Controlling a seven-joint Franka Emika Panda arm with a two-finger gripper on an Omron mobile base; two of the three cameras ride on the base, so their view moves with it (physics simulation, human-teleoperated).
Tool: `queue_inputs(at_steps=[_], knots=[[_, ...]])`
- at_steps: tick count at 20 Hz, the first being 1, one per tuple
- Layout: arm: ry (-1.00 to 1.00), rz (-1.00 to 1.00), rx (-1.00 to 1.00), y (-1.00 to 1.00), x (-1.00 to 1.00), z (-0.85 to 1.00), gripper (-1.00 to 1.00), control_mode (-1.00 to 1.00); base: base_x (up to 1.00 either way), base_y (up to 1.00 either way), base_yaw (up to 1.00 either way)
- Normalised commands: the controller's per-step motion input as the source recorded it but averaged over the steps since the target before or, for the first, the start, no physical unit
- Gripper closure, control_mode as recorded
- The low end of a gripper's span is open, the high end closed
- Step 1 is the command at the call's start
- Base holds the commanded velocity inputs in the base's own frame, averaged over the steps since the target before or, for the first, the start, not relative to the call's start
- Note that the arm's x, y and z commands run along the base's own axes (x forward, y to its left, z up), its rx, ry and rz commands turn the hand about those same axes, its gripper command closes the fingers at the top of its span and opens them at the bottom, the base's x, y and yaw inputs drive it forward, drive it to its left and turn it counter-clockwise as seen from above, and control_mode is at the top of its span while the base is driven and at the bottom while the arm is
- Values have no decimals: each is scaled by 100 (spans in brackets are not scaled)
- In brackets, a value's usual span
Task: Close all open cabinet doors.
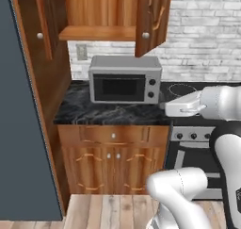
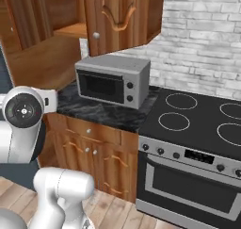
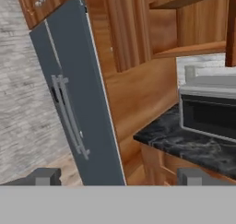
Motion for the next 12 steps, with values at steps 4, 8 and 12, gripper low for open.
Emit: queue_inputs(at_steps=[4,8,12], knots=[[0,0,0,0,0,0,-100,100,5,100,-29],[0,0,0,0,0,0,-100,100,27,86,-52],[0,0,0,0,0,0,-100,100,5,24,-69]])
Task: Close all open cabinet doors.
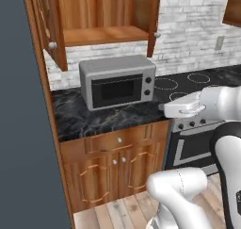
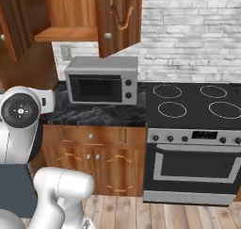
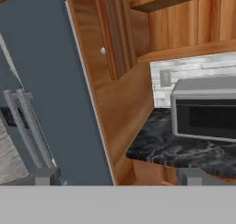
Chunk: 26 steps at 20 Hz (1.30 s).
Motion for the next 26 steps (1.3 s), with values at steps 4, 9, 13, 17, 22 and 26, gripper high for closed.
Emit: queue_inputs(at_steps=[4,9,13,17,22,26], knots=[[0,0,0,0,0,0,-100,100,-9,-15,-62],[0,0,0,0,0,0,-100,100,16,4,-3],[0,0,0,0,0,0,-100,100,45,57,-6],[0,0,0,0,0,0,-100,100,33,79,-15],[0,0,0,0,0,0,-100,100,9,51,-19],[0,0,0,0,0,0,-100,100,19,6,-4]])
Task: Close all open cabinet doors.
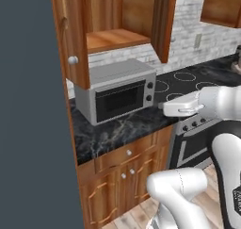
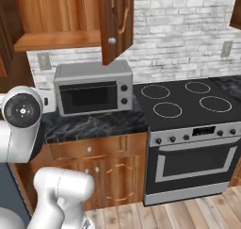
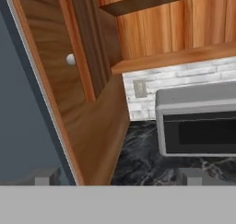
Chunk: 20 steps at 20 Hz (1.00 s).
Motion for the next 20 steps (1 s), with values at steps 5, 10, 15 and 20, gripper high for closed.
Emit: queue_inputs(at_steps=[5,10,15,20], knots=[[0,0,0,0,0,0,-100,100,64,15,-12],[0,0,0,0,0,0,-100,100,51,17,-11],[0,-5,0,6,15,0,-100,-100,0,0,0],[0,-7,0,12,15,0,-100,-100,0,0,0]])
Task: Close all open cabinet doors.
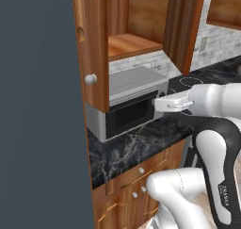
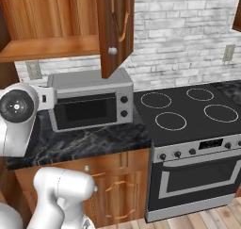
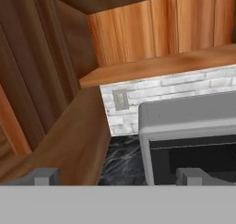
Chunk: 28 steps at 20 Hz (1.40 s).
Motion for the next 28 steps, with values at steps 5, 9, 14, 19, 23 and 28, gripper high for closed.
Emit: queue_inputs(at_steps=[5,9,14,19,23,28], knots=[[-3,-5,0,-1,-49,3,-100,-100,0,0,0],[-4,-4,0,-53,-20,6,-100,-100,0,0,0],[0,0,3,-95,25,5,-100,-100,0,0,0],[0,1,5,-92,34,-1,-100,-100,0,0,0],[1,12,4,-85,54,-10,-100,-100,0,0,0],[2,6,8,-77,81,-8,-100,-100,0,0,0]])
